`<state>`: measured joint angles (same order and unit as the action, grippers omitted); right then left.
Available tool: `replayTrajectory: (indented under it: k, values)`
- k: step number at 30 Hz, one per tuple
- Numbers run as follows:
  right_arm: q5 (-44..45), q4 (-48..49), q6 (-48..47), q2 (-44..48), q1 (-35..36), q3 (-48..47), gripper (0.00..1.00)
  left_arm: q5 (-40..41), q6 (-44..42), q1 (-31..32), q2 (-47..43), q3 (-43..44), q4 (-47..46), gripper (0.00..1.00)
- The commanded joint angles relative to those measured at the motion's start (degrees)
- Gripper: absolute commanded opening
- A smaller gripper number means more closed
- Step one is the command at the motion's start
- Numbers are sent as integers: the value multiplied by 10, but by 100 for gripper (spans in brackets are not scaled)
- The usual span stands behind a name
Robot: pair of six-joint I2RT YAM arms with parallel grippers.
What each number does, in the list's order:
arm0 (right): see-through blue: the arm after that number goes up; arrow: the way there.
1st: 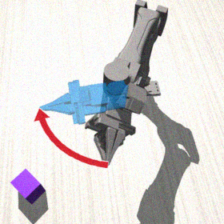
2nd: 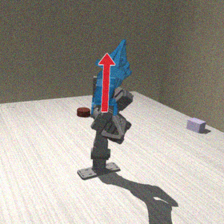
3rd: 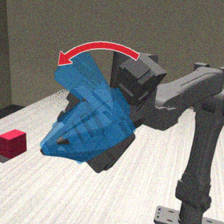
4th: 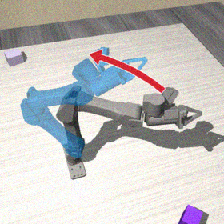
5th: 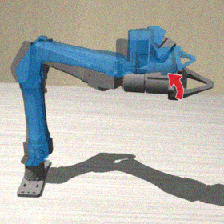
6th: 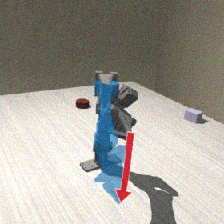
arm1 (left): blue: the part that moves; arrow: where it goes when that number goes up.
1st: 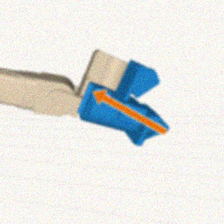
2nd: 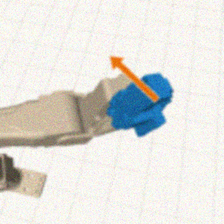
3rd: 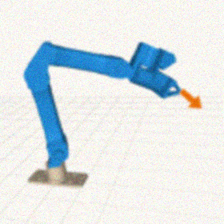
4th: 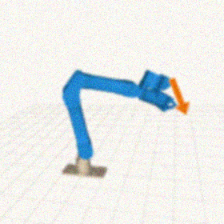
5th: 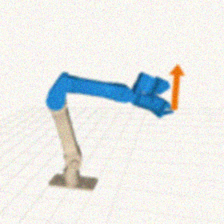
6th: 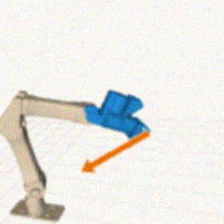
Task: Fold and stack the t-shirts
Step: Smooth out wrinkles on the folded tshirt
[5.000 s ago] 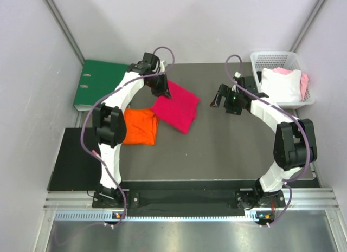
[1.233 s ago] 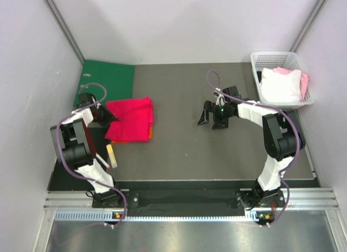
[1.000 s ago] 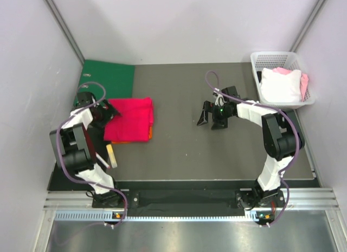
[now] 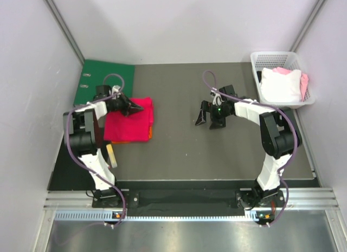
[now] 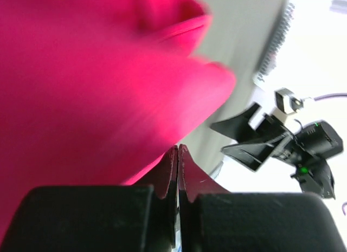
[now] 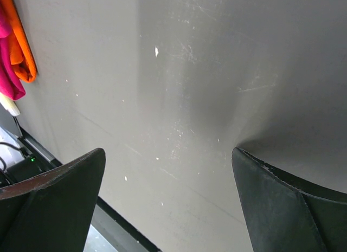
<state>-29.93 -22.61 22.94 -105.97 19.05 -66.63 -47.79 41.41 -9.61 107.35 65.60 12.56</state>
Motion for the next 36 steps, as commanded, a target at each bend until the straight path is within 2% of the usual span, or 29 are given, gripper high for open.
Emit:
replayTrajectory:
  k: [1,8,17,22,25,32,34,36]
  values:
    - [-7,-1,-15,-8,9,-35,100,-69,58,40,58,47,-120,0]
    - [-5,-16,-26,-15,9,-52,100,-70,121,70,163,50,-233,0]
    - [1,-41,-46,-22,9,-68,100,-77,172,55,211,73,-334,0]
    - [2,-52,-54,-27,9,-76,100,-107,190,39,181,73,-366,0]
    - [2,-53,-55,-29,10,-78,100,-126,185,28,131,61,-365,0]
    - [-2,-53,-55,-36,8,-79,100,-157,156,-43,26,-30,-337,0]
    - [-4,-52,-54,-37,9,-79,100,-169,141,-64,3,-49,-309,0]
    - [-5,-48,-50,-37,9,-76,99,-180,79,-88,-9,-61,-250,0]
